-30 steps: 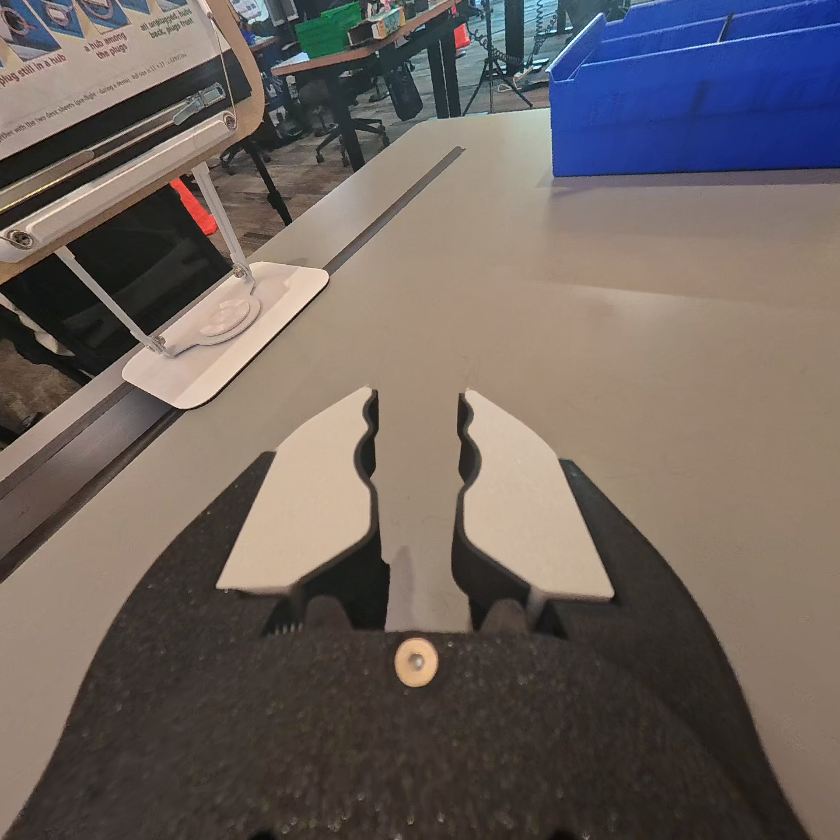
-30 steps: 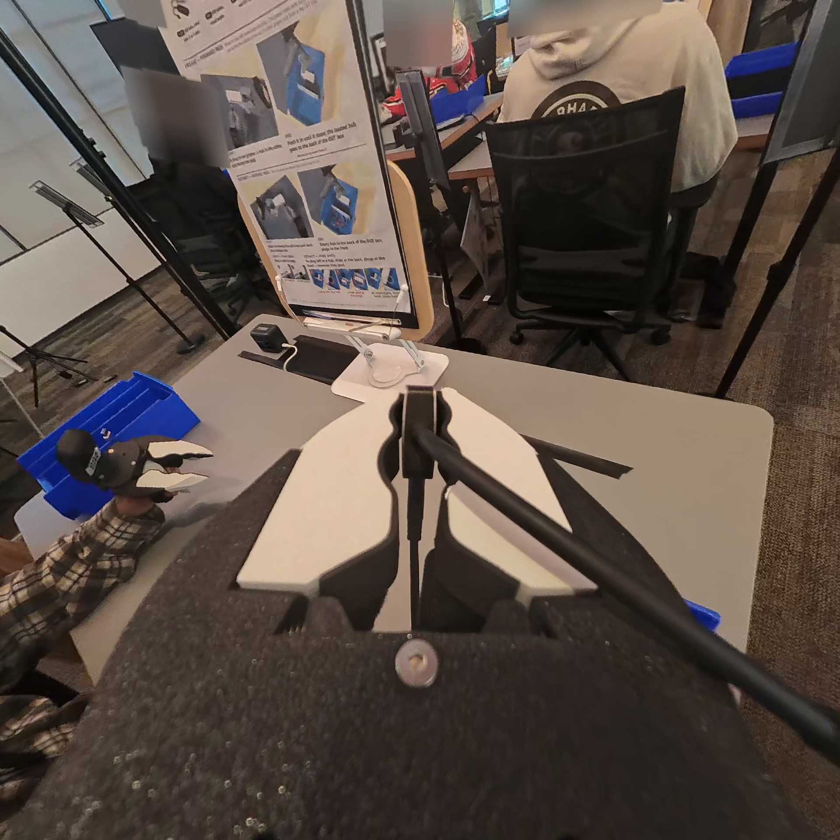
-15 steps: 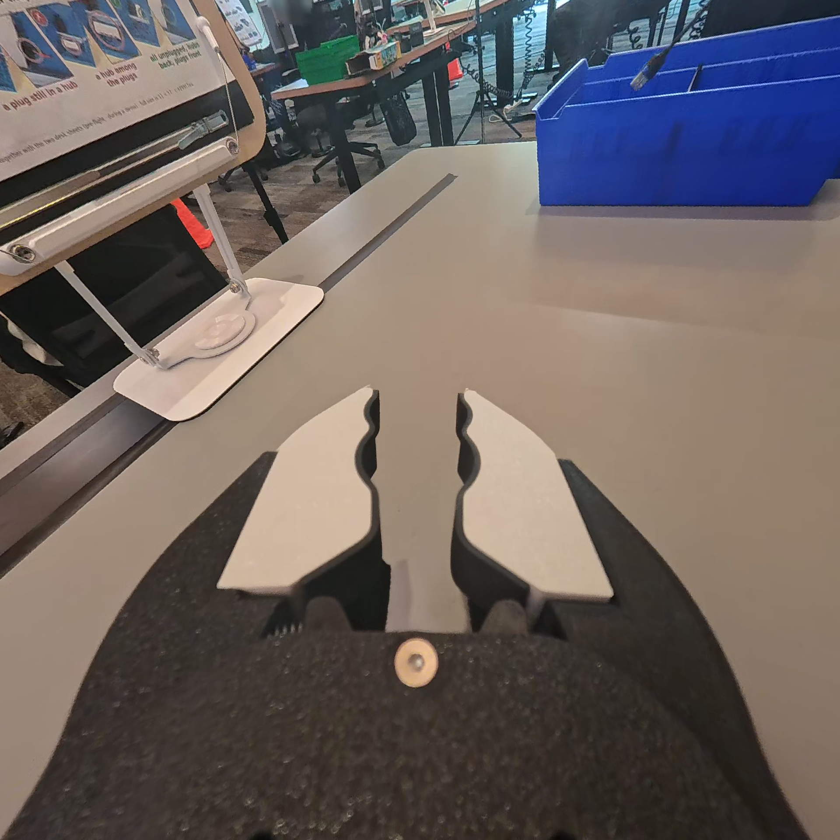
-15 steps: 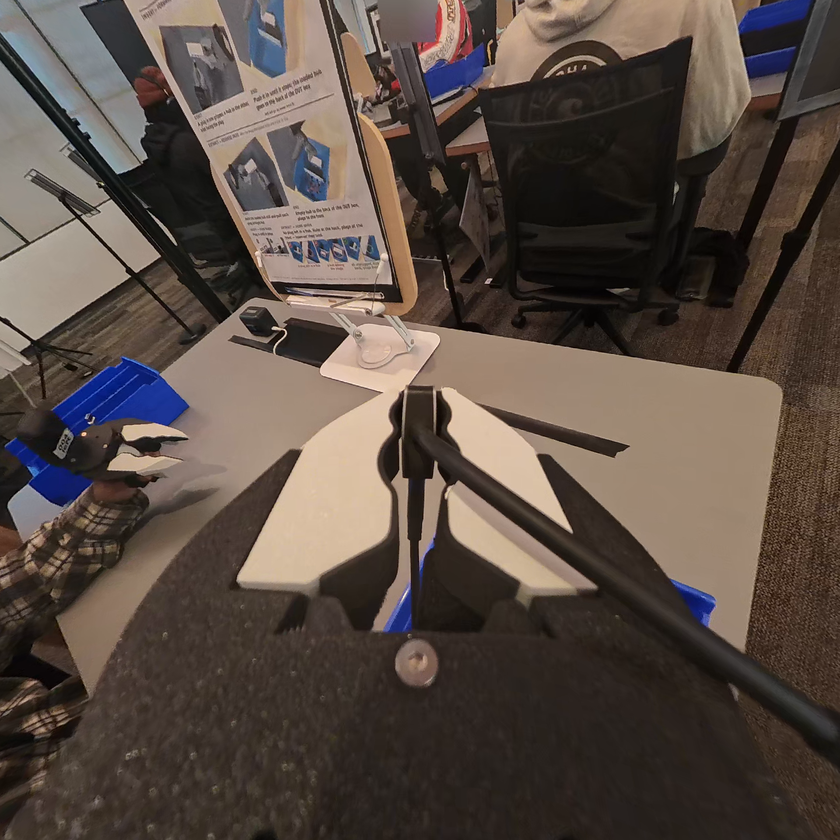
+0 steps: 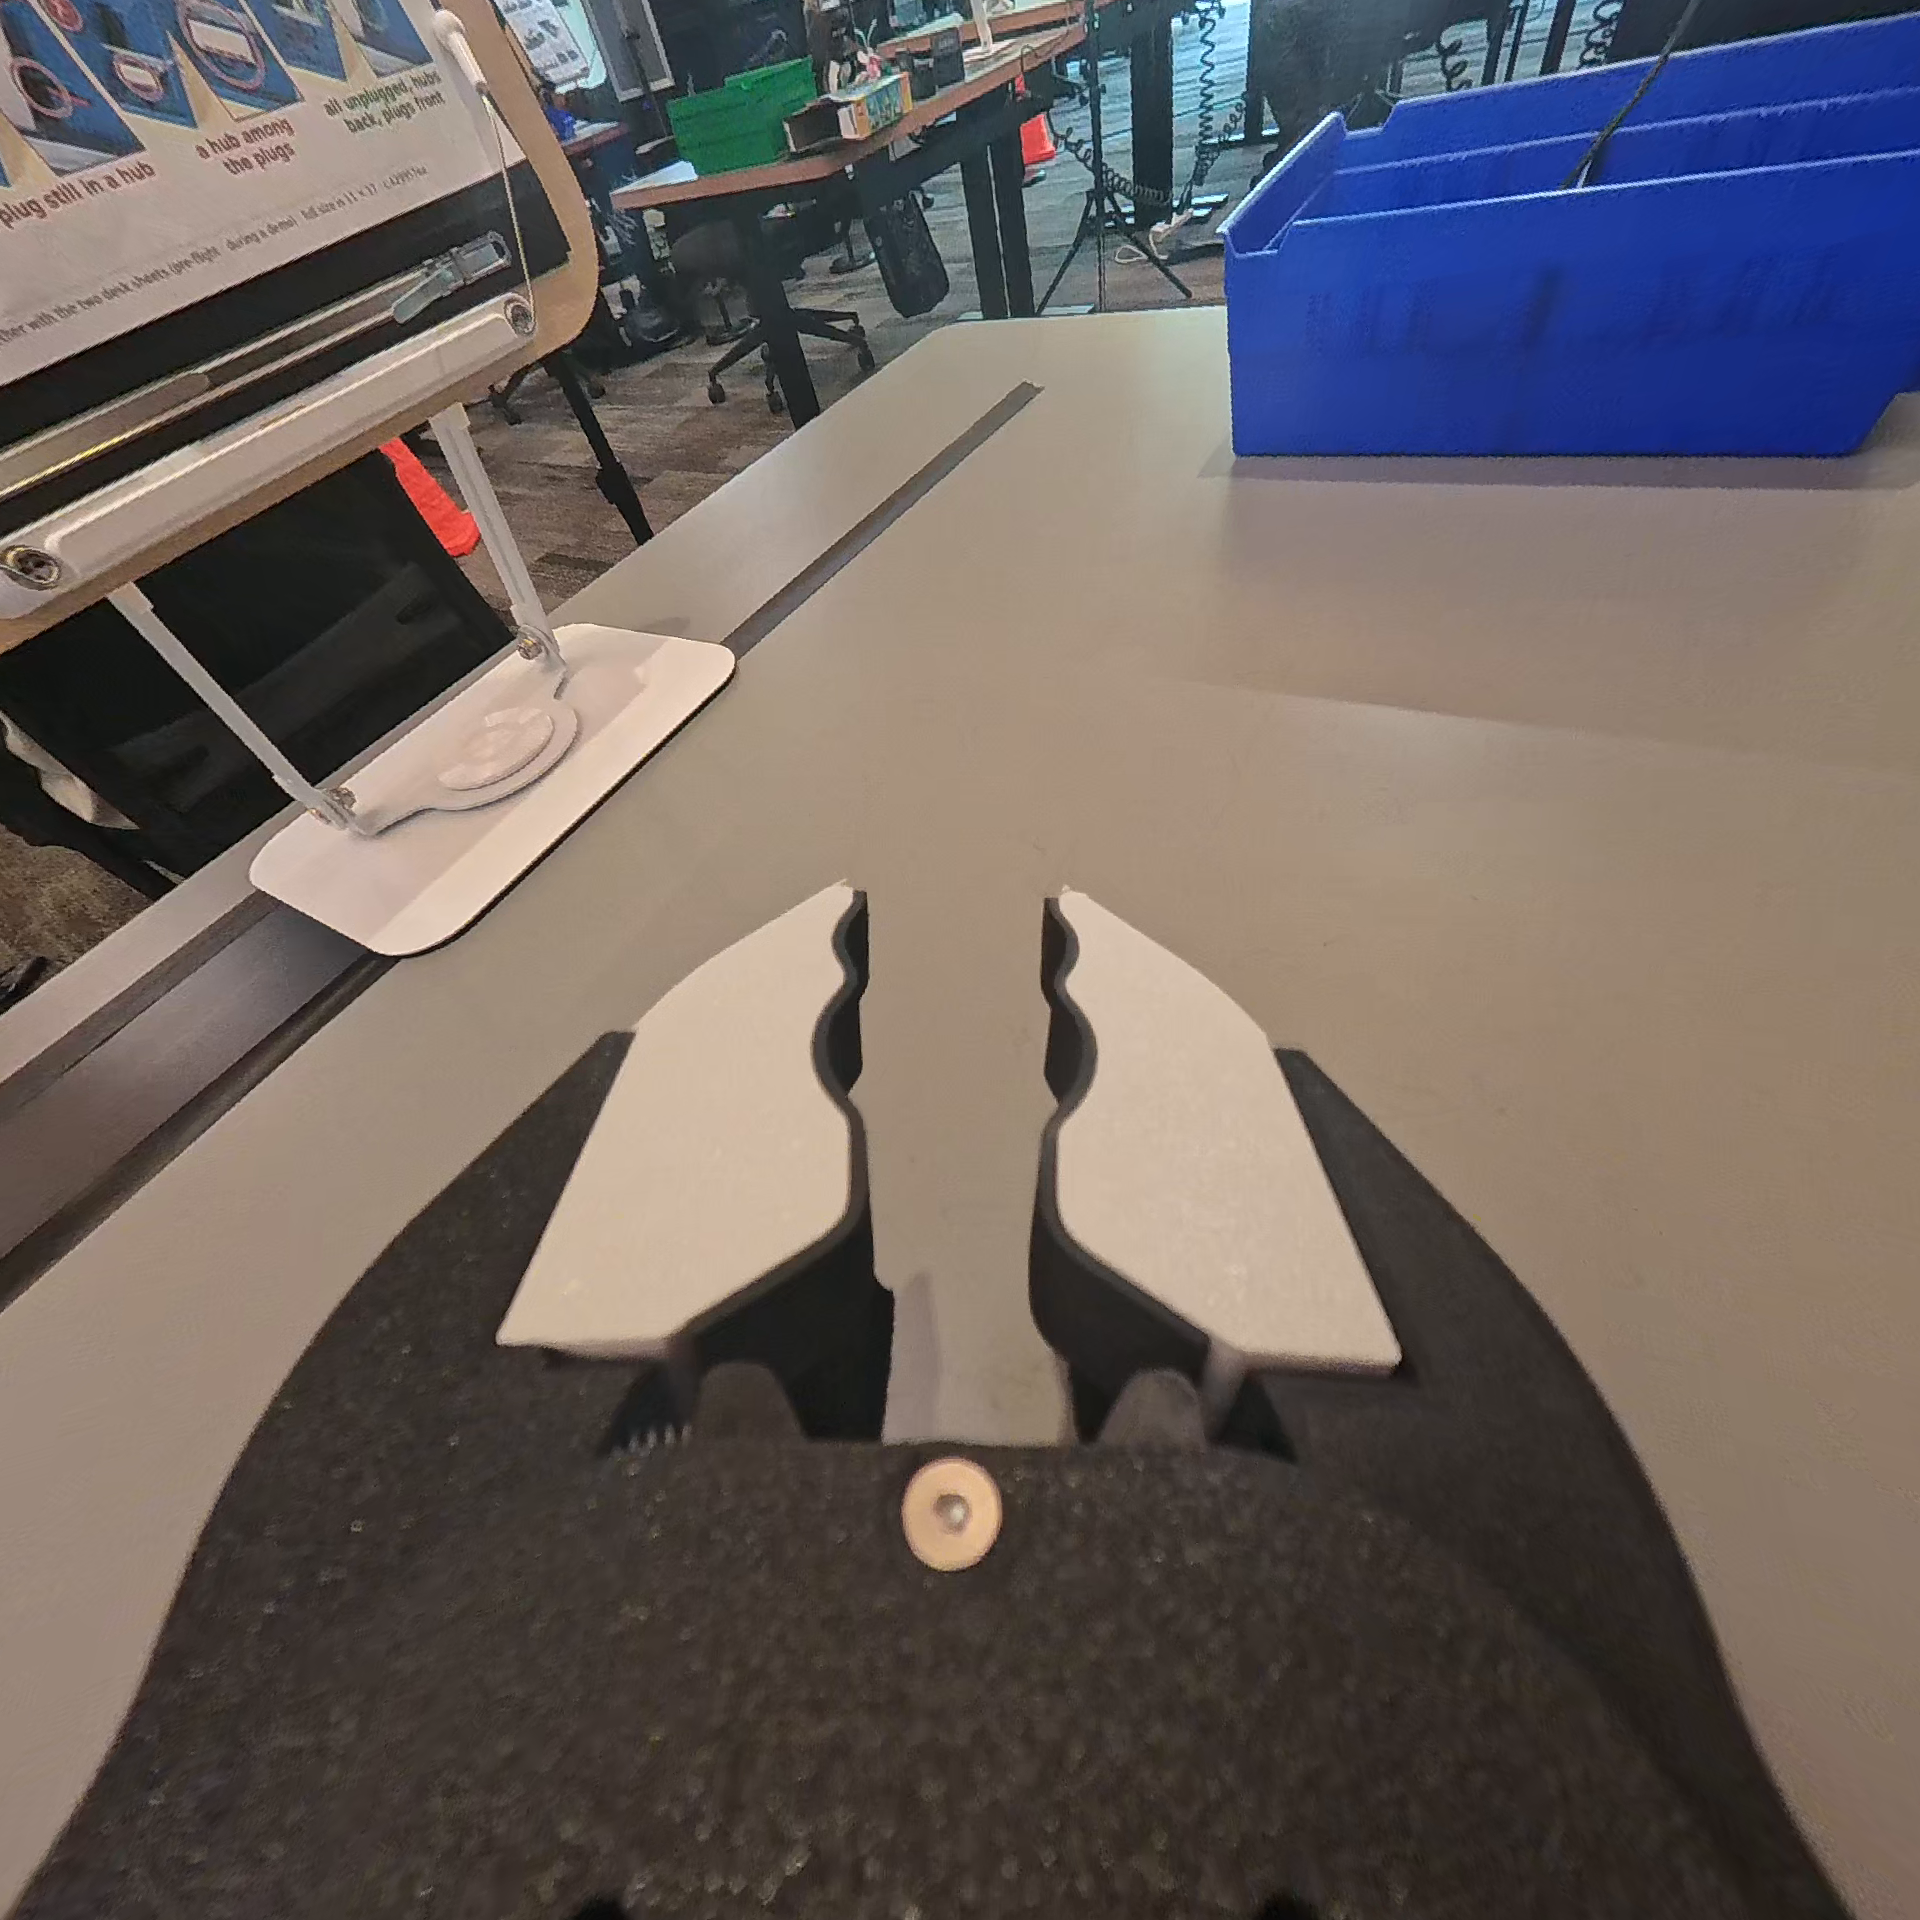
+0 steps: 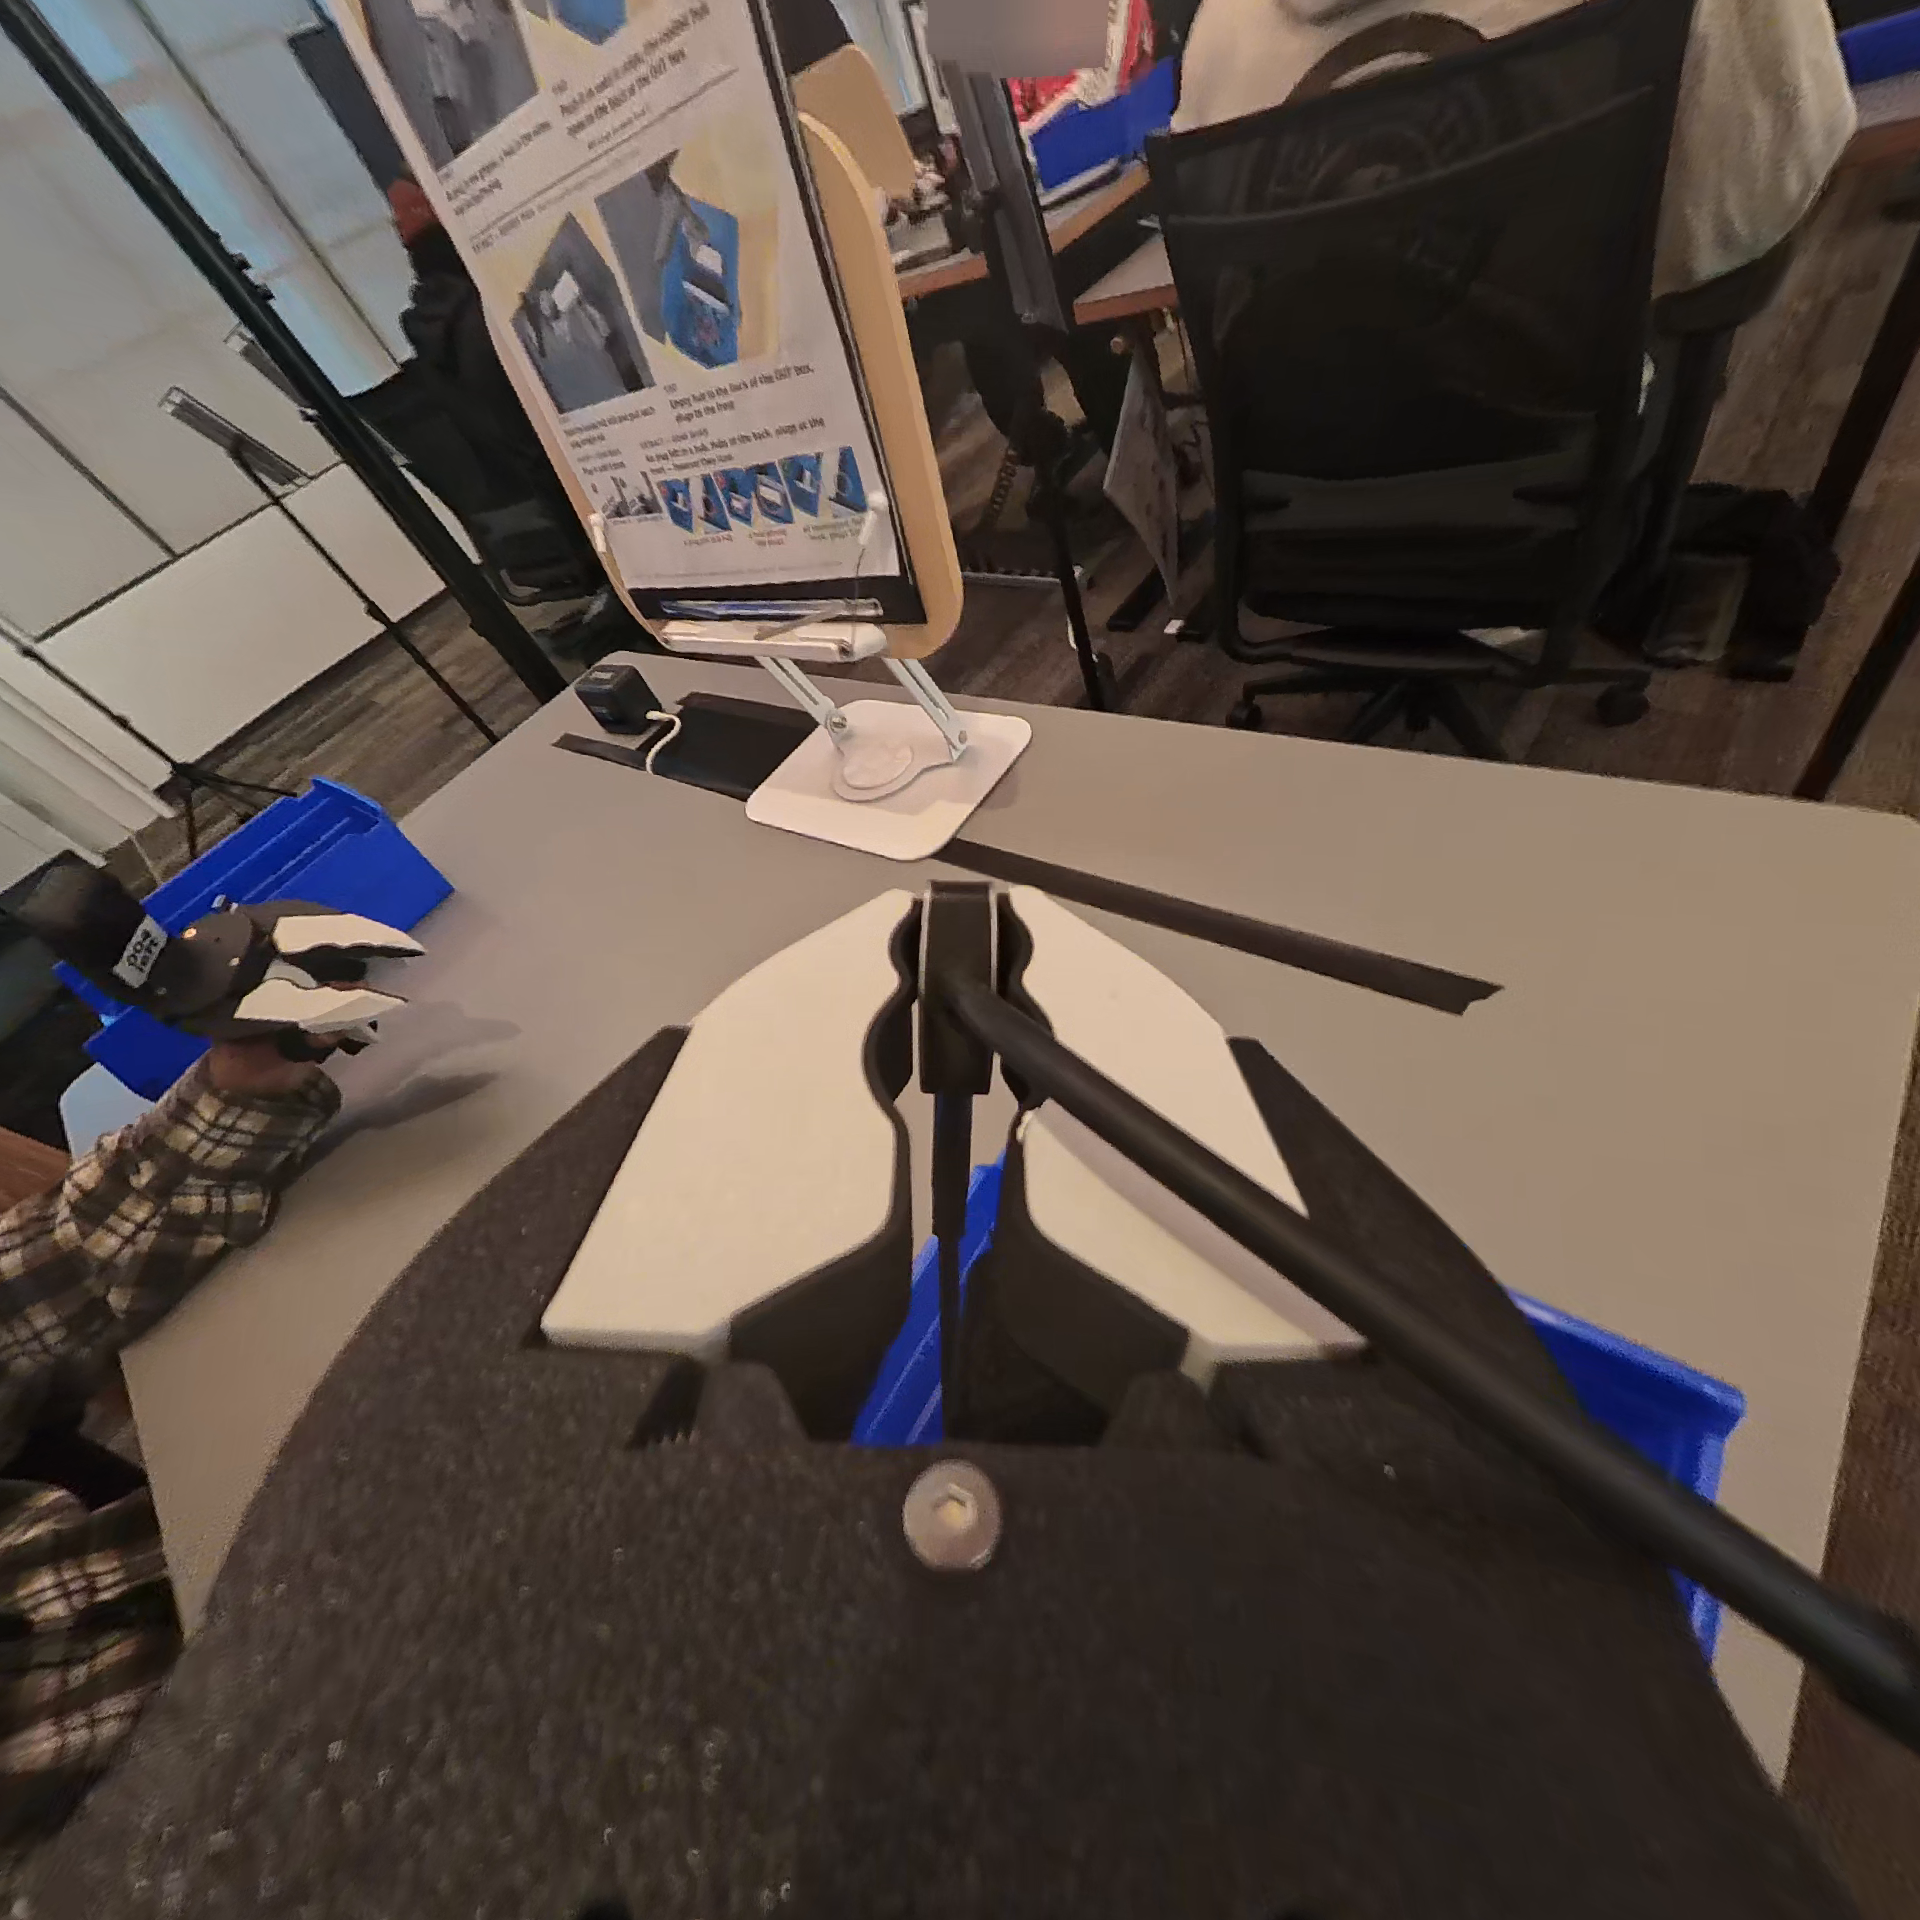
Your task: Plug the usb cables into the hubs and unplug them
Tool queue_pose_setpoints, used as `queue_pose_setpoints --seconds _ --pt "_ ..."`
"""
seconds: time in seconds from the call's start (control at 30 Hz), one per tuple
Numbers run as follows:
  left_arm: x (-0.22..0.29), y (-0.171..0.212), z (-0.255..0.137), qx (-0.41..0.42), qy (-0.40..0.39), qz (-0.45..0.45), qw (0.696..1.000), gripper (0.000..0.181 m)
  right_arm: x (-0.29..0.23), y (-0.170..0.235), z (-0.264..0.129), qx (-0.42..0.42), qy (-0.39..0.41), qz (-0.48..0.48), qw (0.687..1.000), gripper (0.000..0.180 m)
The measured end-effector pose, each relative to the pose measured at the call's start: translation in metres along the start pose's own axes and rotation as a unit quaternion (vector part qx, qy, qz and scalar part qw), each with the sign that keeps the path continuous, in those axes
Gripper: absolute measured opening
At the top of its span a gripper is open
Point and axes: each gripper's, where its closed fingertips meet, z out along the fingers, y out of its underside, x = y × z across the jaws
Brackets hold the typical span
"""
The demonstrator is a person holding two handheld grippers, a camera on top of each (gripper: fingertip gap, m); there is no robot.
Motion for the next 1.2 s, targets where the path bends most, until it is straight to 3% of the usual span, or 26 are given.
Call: queue_pose_setpoints --seconds 0.17,0.4,0.67,0.83,1.2 --pt "-0.001 0.003 0.001 -0.006 -0.002 0.003 1.0 0.03 -0.001 0.008 0.014 0.002 -0.052 -0.069 0.996 0.011" --pt "-0.003 0.007 0.002 -0.013 -0.003 -0.004 1.0 0.03 0.023 0.098 0.019 -0.194 -0.084 -0.212 0.954 0.012" --pt "0.003 0.012 0.009 -0.026 0.005 0.0 1.0 0.03 0.058 0.159 0.013 -0.342 -0.053 -0.183 0.92 0.017" --pt "0.004 0.015 0.011 -0.03 0.007 -0.001 1.0 0.03 0.073 0.159 0.012 -0.364 -0.009 -0.181 0.913 0.036" --pt "0.004 0.007 0.006 -0.021 0.004 0.006 1.0 0.03 0.055 0.103 -0.022 -0.305 0.051 -0.197 0.93 0.038"
